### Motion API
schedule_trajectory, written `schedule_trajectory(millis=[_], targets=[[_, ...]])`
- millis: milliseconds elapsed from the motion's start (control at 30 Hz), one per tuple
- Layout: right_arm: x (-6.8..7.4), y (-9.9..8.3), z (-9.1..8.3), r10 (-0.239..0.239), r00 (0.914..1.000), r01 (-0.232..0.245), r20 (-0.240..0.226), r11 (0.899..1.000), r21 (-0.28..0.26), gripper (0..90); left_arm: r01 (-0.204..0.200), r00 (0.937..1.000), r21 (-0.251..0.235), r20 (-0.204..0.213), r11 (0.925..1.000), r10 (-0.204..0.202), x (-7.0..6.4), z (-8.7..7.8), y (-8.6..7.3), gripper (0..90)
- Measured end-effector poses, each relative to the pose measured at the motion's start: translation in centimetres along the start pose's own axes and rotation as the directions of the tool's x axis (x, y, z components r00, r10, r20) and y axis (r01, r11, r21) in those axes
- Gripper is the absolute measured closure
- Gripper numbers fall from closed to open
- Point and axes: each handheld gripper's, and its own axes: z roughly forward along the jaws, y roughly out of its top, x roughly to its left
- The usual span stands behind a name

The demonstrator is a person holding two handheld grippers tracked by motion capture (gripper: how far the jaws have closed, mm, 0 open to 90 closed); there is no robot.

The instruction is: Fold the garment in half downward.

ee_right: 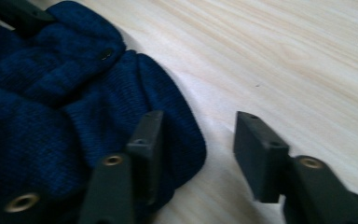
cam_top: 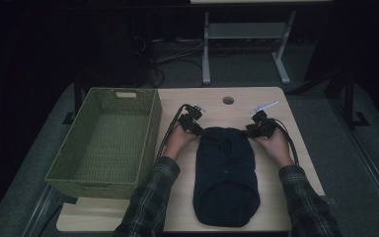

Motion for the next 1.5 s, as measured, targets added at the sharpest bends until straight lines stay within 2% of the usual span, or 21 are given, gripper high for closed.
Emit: schedule_trajectory(millis=[67, 133, 167, 200, 233, 267, 400, 533, 567, 667, 833, 867, 900, 1133, 1167, 1200, 1233, 1267, 1400, 1433, 1500], targets=[[0.1, 0.0, 0.0, -0.006, 1.0000, 0.006, 0.000, 1.000, 0.001, 54.9, -0.012, 0.9998, 0.000, 0.014, 0.9999, 0.012, 0.0, 0.0, 0.0, 47.8], [0.1, -0.1, 0.1, 0.002, 1.0000, -0.002, -0.008, 1.000, 0.002, 59.2, -0.009, 0.9994, -0.001, 0.033, 1.0000, 0.009, -0.1, 0.0, 0.0, 55.4], [0.0, -0.2, 0.1, 0.017, 0.9995, -0.017, -0.027, 1.000, 0.001, 66.0, -0.005, 0.9984, -0.007, 0.057, 1.0000, 0.005, -0.3, 0.0, 0.0, 62.7], [0.0, -0.2, 0.1, 0.017, 0.9995, -0.017, -0.027, 1.000, 0.001, 66.0, -0.005, 0.9984, -0.007, 0.057, 1.0000, 0.005, -0.3, 0.0, 0.0, 66.6], [0.1, -0.2, 0.1, 0.023, 0.9989, -0.023, -0.040, 1.000, 0.000, 69.3, -0.006, 0.9978, -0.006, 0.066, 1.0000, 0.006, -0.3, 0.1, 0.1, 66.6], [0.1, -0.3, 0.1, 0.023, 0.9981, -0.023, -0.056, 1.000, -0.002, 77.1, -0.015, 0.9967, -0.001, 0.079, 0.9999, 0.015, -0.3, 0.0, 0.1, 72.1], [0.6, -0.1, 0.1, 0.002, 0.9991, -0.002, -0.043, 1.000, 0.003, 84.8, -0.033, 0.9976, 0.015, 0.062, 0.9994, 0.032, -0.7, -0.1, 0.3, 81.0], [1.1, 0.1, 0.0, -0.037, 0.9993, 0.038, -0.003, 0.999, 0.015, 85.9, -0.017, 0.9988, 0.024, 0.047, 0.9996, 0.016, -0.8, -0.3, 0.4, 82.2], [1.3, 0.4, -0.2, -0.053, 0.9983, 0.053, 0.022, 0.998, 0.025, 86.1, -0.012, 0.9989, 0.020, 0.045, 0.9997, 0.011, -0.7, -0.5, 0.4, 82.6], [1.4, 0.7, -0.5, -0.060, 0.9974, 0.059, 0.040, 0.998, 0.028, 86.2, 0.005, 0.9989, -0.014, 0.046, 0.9999, -0.004, -0.5, -1.3, 0.6, 82.8], [1.4, 2.4, -2.6, -0.075, 0.9953, 0.078, 0.061, 0.996, -0.033, 86.1, -0.021, 0.9996, -0.079, 0.015, 0.9967, 0.022, -0.5, -3.8, 1.6, 82.9], [1.4, 2.4, -2.6, -0.075, 0.9953, 0.078, 0.061, 0.996, -0.033, 86.1, -0.021, 0.9996, -0.079, 0.015, 0.9967, 0.022, -0.5, -3.8, 1.6, 82.9], [1.5, 3.1, -3.5, -0.081, 0.9944, 0.085, 0.068, 0.995, -0.054, 86.2, -0.026, 0.9997, -0.107, -0.003, 0.9940, 0.026, -0.6, -4.7, 2.0, 82.9], [2.0, 4.7, -5.5, -0.098, 0.9911, 0.107, 0.090, 0.989, -0.104, 86.3, -0.057, 0.9976, -0.170, -0.048, 0.9838, 0.050, -0.8, -7.1, 3.3, 82.8], [2.1, 5.3, -6.4, -0.105, 0.9899, 0.116, 0.096, 0.985, -0.126, 86.3, -0.062, 0.9971, -0.182, -0.055, 0.9813, 0.053, -0.9, -7.6, 3.5, 82.8], [2.1, 5.3, -6.4, -0.105, 0.9899, 0.116, 0.096, 0.985, -0.126, 86.3, -0.065, 0.9967, -0.192, -0.060, 0.9792, 0.054, -1.0, -7.9, 3.7, 82.8], [2.2, 5.8, -7.1, -0.117, 0.9873, 0.131, 0.108, 0.981, -0.140, 86.3, -0.081, 0.9947, -0.212, -0.079, 0.9740, 0.066, -1.1, -8.6, 4.1, 82.8], [2.2, 6.0, -7.4, -0.120, 0.9863, 0.136, 0.113, 0.980, -0.146, 86.3, -0.081, 0.9947, -0.212, -0.079, 0.9740, 0.066, -1.1, -8.6, 4.1, 82.7], [2.4, 6.7, -8.4, -0.120, 0.9836, 0.143, 0.134, 0.975, -0.171, 86.2, -0.106, 0.9903, -0.241, -0.113, 0.9646, 0.080, -1.7, -10.1, 5.1, 82.7], [2.6, 6.9, -9.1, -0.121, 0.9833, 0.146, 0.136, 0.970, -0.193, 86.2, -0.114, 0.9888, -0.248, -0.123, 0.9622, 0.085, -2.1, -10.5, 5.2, 82.7], [2.6, 6.8, -9.3, -0.121, 0.9835, 0.146, 0.135, 0.969, -0.197, 86.2, -0.113, 0.9888, -0.249, -0.122, 0.9619, 0.085, -2.3, -10.6, 5.1, 82.7]])
